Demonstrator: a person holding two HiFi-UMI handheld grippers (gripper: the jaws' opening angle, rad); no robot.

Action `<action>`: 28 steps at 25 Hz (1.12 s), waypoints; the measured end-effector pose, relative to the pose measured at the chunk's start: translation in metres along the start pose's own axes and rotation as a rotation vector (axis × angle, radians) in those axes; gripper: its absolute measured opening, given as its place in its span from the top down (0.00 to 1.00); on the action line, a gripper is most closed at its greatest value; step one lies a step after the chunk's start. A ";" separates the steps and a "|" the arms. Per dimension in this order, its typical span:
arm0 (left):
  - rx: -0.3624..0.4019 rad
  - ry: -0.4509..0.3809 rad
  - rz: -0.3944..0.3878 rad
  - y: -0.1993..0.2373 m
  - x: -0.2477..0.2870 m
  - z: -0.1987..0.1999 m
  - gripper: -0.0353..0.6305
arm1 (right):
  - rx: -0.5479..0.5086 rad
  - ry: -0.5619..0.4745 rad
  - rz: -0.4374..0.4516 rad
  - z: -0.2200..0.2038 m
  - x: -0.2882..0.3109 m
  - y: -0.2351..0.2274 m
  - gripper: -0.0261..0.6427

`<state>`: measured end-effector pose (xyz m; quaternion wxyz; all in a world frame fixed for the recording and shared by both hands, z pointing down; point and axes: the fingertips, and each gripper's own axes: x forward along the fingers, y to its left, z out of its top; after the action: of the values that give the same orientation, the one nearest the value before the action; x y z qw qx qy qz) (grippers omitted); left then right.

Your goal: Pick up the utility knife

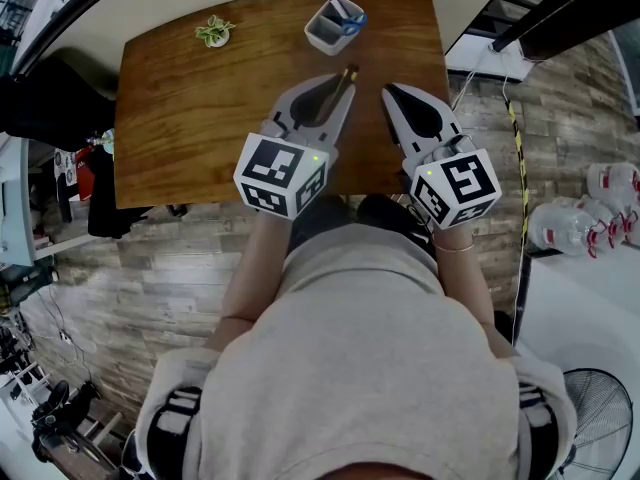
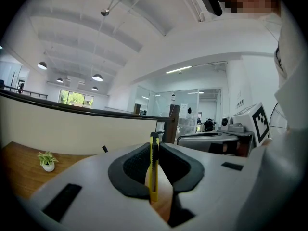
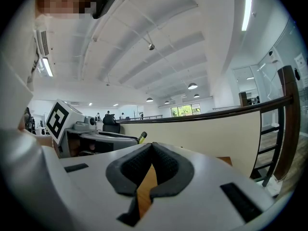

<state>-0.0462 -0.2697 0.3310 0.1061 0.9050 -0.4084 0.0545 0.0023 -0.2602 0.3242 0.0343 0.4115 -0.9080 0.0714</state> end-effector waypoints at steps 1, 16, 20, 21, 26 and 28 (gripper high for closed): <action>0.000 0.000 0.000 0.000 0.000 0.000 0.84 | 0.000 -0.002 0.000 0.000 0.000 0.000 0.94; -0.011 0.000 -0.006 -0.001 -0.002 -0.001 0.84 | 0.000 0.000 -0.008 -0.001 -0.001 0.001 0.94; -0.014 -0.001 -0.008 0.000 -0.002 -0.001 0.84 | -0.007 0.004 -0.002 -0.001 0.000 0.003 0.94; -0.014 -0.001 -0.008 0.000 -0.002 -0.001 0.84 | -0.008 0.004 -0.002 -0.001 0.000 0.003 0.94; -0.019 0.001 -0.006 0.005 -0.001 -0.002 0.84 | -0.014 0.007 -0.003 -0.001 0.004 0.003 0.94; -0.020 0.002 -0.008 0.006 -0.001 -0.002 0.84 | -0.014 0.009 -0.001 -0.001 0.006 0.003 0.94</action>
<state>-0.0511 -0.2721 0.3337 0.1157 0.9055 -0.4052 0.0506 -0.0038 -0.2624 0.3259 0.0413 0.4116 -0.9080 0.0668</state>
